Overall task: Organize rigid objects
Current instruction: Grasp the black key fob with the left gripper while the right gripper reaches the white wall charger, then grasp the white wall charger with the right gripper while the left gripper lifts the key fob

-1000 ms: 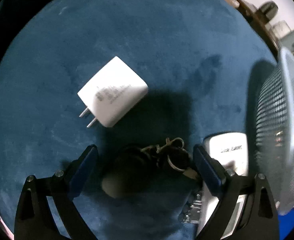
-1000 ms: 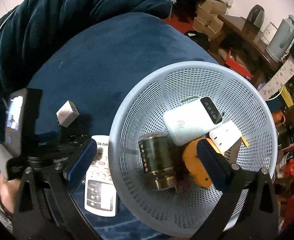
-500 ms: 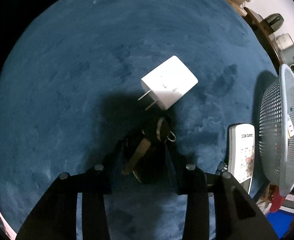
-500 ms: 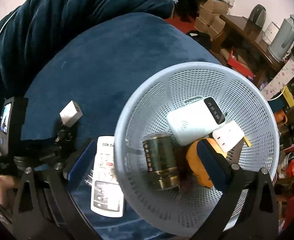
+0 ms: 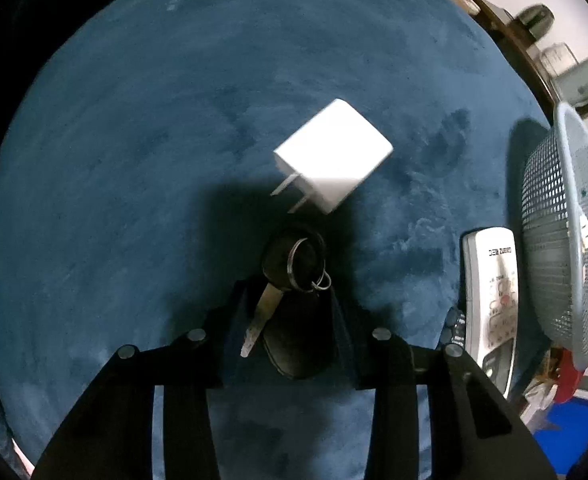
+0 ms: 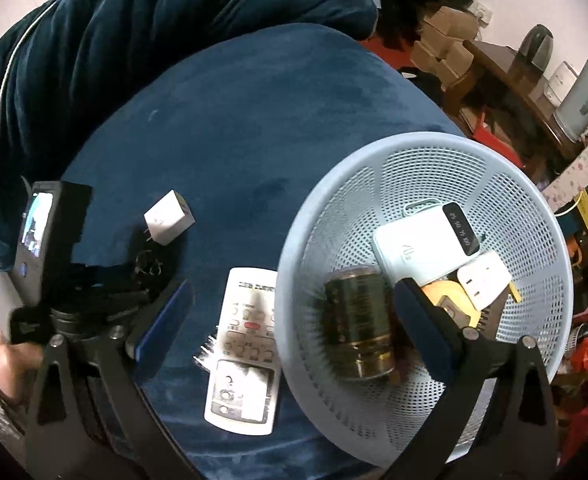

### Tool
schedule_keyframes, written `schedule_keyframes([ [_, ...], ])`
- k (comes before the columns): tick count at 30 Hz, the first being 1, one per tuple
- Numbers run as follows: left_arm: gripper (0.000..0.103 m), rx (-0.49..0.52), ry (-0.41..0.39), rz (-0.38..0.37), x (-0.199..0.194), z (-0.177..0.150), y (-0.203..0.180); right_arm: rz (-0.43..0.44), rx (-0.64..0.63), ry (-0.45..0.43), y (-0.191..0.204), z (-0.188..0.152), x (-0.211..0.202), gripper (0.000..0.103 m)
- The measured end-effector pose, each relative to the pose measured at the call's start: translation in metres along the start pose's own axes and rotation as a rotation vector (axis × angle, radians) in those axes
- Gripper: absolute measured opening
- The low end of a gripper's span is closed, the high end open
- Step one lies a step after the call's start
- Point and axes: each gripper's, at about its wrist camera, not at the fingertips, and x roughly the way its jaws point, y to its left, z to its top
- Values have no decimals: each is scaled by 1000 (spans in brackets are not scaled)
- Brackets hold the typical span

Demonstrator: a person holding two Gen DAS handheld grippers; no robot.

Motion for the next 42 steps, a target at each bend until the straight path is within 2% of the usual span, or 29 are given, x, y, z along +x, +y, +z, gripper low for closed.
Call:
schedule_keyframes([
  [4, 41, -67, -60, -19, -23, -2, 23, 59, 5, 12, 12, 9, 6, 101],
  [9, 41, -104, -120, -30, -42, -2, 39, 102, -92, -8, 48, 24, 13, 100],
  [12, 41, -121, -136, -13, -45, -3, 44, 121, -122, 5, 64, 33, 27, 100],
  [19, 41, -186, -150, -18, -44, 3, 47, 146, -152, 110, 84, 45, 84, 100],
  [26, 41, -253, -165, -20, -52, 0, 73, 165, -150, 142, 96, 52, 116, 99],
  [29, 41, -250, -164, -13, -51, 1, 73, 168, -156, 169, 104, 46, 129, 92],
  [32, 41, -251, -166, -16, -51, 2, 73, 148, -175, 156, 104, 39, 134, 75],
  [33, 41, -252, -167, -18, -51, 2, 72, 154, -186, 147, 104, 39, 132, 62],
  [38, 41, -259, -187, -31, -59, 2, 71, 186, -207, 141, 97, 33, 112, 62],
  [42, 41, -272, -226, -47, -77, -1, 69, 208, -172, 133, 87, 31, 91, 62],
])
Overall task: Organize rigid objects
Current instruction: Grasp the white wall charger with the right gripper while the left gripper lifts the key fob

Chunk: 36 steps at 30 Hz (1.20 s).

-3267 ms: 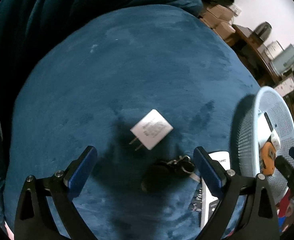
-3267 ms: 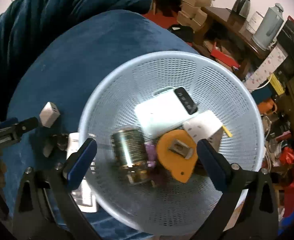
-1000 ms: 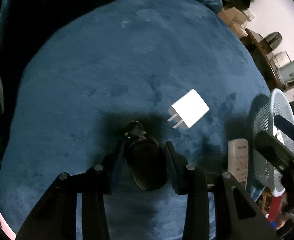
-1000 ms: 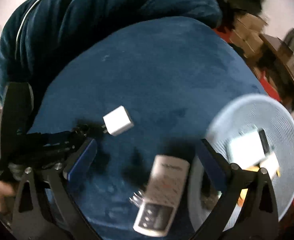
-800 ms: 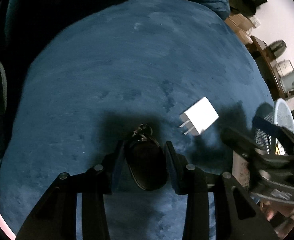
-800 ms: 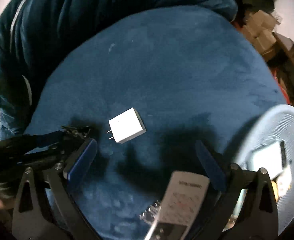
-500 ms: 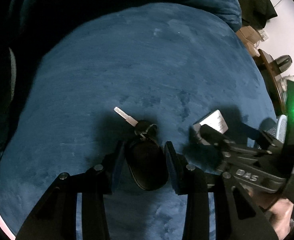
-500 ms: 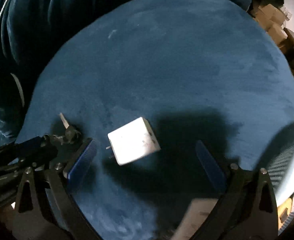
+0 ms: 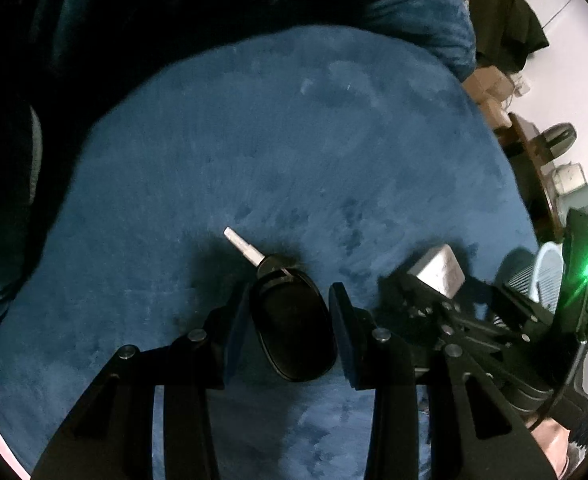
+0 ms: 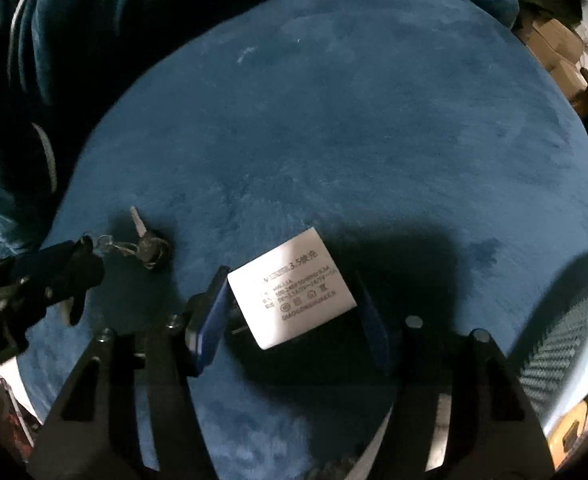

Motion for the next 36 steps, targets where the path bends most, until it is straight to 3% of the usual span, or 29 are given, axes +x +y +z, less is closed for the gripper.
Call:
schedule_keyframes([
  [7, 36, 36, -81, -28, -40, 1, -23, 21, 82, -64, -17, -15, -56, 62],
  [15, 36, 156, -136, -42, -70, -3, -67, 39, 178, -142, -31, -27, -100, 62],
  [18, 40, 170, -91, 16, -51, -6, -65, 37, 185, -147, -35, -34, -104, 62],
  [21, 52, 92, -17, 51, -16, -6, -46, 41, 190, -137, -41, -42, -105, 62],
  [27, 61, -31, 119, 104, 55, -10, -19, 69, 206, -137, -46, -41, -104, 62],
  [31, 64, -68, 152, 174, 93, -9, -9, 88, 202, -146, -49, -38, -105, 62],
  [33, 66, -47, 106, 186, 94, -7, -13, 93, 196, -144, -51, -37, -103, 62],
  [34, 65, -15, 98, 197, 95, -6, -17, 92, 194, -142, -51, -36, -102, 62],
  [36, 38, 16, 97, 189, 93, -6, -21, 92, 196, -138, -54, -34, -99, 62],
])
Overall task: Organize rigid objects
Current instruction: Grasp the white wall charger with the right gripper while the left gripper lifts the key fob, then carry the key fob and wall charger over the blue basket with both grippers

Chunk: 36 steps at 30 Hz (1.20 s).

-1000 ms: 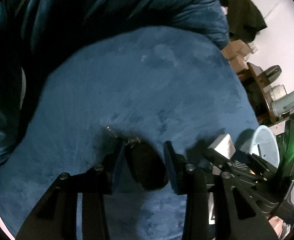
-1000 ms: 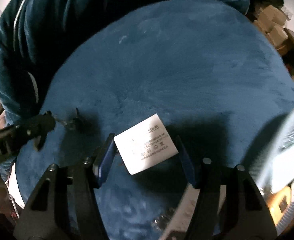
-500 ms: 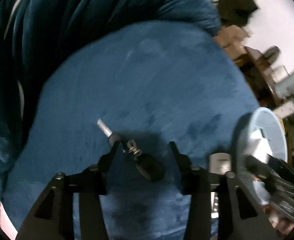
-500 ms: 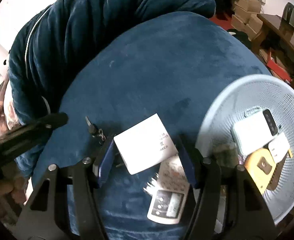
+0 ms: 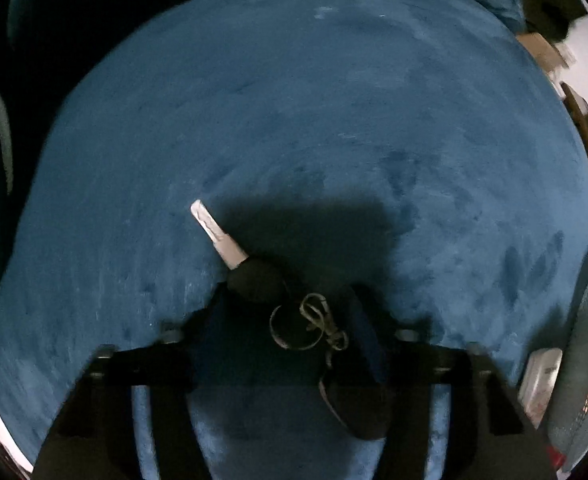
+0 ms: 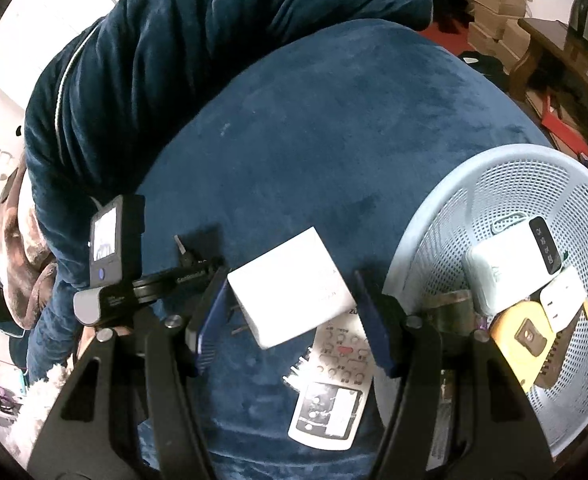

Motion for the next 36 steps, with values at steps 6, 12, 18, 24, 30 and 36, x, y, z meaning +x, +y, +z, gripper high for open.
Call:
schedule_keyframes([
  [6, 2, 36, -9, -86, -26, -6, -2, 3, 14, 5, -2, 1, 3, 62],
  [12, 2, 49, -54, -143, -61, -18, 2, 10, 31, 5, 0, -5, -2, 62],
  [18, 2, 98, -123, -197, -111, -18, -18, 36, 80, -30, -4, -8, -18, 62],
  [24, 2, 179, -184, -228, -150, -18, -48, 49, 140, -69, -19, -19, -41, 62],
  [30, 2, 259, -228, -259, -179, -30, -79, 18, 201, -102, -42, -30, -56, 62],
  [36, 2, 339, -256, -273, -194, -38, -115, -20, 257, -130, -69, -44, -72, 62],
])
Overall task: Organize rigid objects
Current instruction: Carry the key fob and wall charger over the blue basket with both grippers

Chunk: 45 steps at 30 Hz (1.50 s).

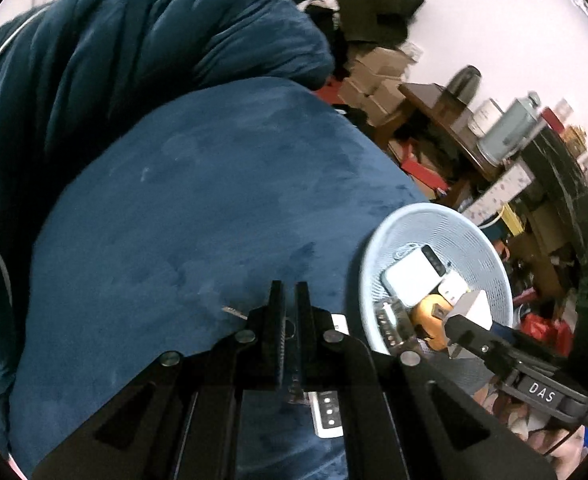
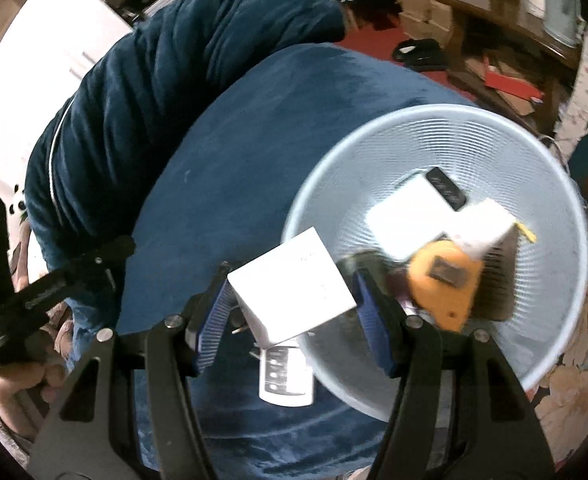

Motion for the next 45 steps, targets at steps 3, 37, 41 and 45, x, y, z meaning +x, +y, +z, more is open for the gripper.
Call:
schedule_keyframes([
  [3, 3, 11, 6, 46, 9, -1, 0, -10, 20, -3, -9, -2, -4, 62],
  [37, 38, -34, 223, 41, 78, -38, 36, 24, 14, 13, -15, 7, 6, 62],
  [41, 36, -3, 140, 28, 46, -22, 17, 21, 27, 5, -17, 8, 4, 62],
  [45, 9, 51, 73, -8, 19, -8, -7, 18, 47, -10, -22, 8, 0, 62],
])
